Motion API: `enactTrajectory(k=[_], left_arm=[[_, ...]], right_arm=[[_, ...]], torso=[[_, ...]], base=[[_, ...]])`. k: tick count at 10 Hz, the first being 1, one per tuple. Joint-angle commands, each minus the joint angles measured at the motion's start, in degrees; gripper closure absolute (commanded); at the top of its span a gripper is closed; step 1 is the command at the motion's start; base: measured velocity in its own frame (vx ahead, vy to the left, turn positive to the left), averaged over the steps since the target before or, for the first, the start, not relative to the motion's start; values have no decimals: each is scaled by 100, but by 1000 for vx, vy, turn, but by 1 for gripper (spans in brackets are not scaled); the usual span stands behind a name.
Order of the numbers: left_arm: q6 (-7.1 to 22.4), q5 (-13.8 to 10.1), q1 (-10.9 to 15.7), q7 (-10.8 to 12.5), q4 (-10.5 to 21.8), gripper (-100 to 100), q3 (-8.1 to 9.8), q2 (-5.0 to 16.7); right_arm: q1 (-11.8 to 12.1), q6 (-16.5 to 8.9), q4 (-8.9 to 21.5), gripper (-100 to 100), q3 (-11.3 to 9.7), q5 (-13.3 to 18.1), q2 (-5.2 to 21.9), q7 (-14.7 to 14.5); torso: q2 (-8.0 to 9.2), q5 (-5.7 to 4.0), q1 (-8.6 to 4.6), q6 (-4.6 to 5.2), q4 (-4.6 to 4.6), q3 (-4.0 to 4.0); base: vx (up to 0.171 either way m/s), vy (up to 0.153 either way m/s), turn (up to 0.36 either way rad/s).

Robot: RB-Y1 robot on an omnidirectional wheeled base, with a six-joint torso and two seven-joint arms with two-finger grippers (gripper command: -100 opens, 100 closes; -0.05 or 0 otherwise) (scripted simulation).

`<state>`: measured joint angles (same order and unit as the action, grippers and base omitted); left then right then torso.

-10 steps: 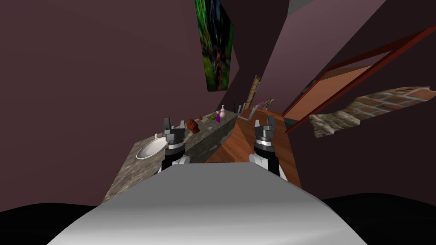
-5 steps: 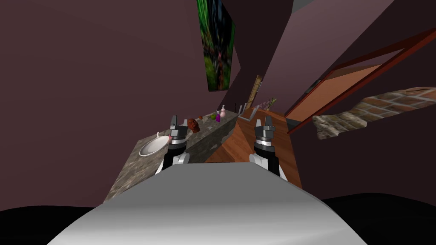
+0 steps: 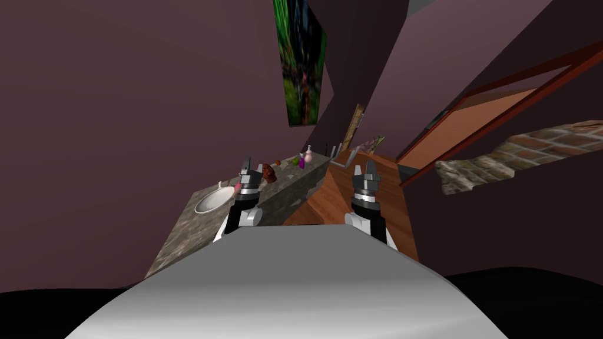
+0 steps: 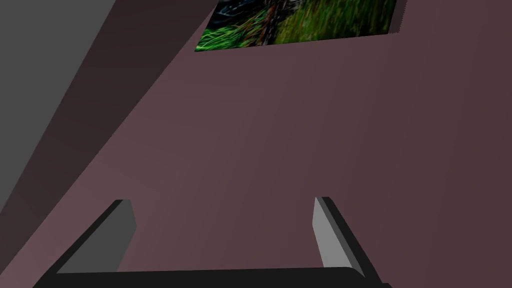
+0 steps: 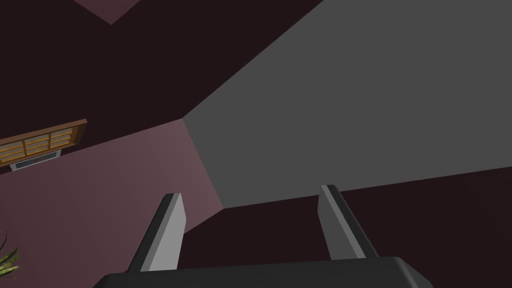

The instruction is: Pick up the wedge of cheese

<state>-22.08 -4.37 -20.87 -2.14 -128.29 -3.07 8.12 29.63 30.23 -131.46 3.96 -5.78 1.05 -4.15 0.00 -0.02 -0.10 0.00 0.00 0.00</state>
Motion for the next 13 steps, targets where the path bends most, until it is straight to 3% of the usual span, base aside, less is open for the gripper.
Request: enactTrajectory(k=[1,4,5,7,8,10,11,13], left_arm=[[286,-96,240,4,109,-100,25,80],[776,-182,458,8,194,-100,51,143],[952,-269,687,9,290,-100,80,201],[1187,-269,687,9,290,-100,80,201],[1385,-356,925,9,396,-100,111,253],[1599,-356,925,9,396,-100,111,253],[1800,-440,1171,6,513,-100,144,300],[2029,-440,1171,6,513,-100,144,300]], right_arm=[[0,0,0,0,0,0,0,0],[0,0,0,0,0,0,0,0],[0,0,0,0,0,0,0,0],[0,0,0,0,0,0,0,0],[0,0,0,0,0,0,0,0],[0,0,0,0,0,0,0,0],[0,0,0,0,0,0,0,0],[0,0,0,0,0,0,0,0]], torso=[[0,0,0,0,0,0],[-1,-1,-4,0,0,-1],[-2,-1,-3,0,-1,-1],[-1,-1,-1,0,0,-1],[-1,1,4,0,0,0],[-2,0,1,0,-1,-1],[-2,1,4,0,-1,-1],[-3,0,-1,0,-1,-2]], base=[[-4,-29,53],[-5,-34,38],[-5,-38,46],[-4,-21,15],[-1,-21,57],[-1,-20,15],[4,-28,59],[1,-23,12]])
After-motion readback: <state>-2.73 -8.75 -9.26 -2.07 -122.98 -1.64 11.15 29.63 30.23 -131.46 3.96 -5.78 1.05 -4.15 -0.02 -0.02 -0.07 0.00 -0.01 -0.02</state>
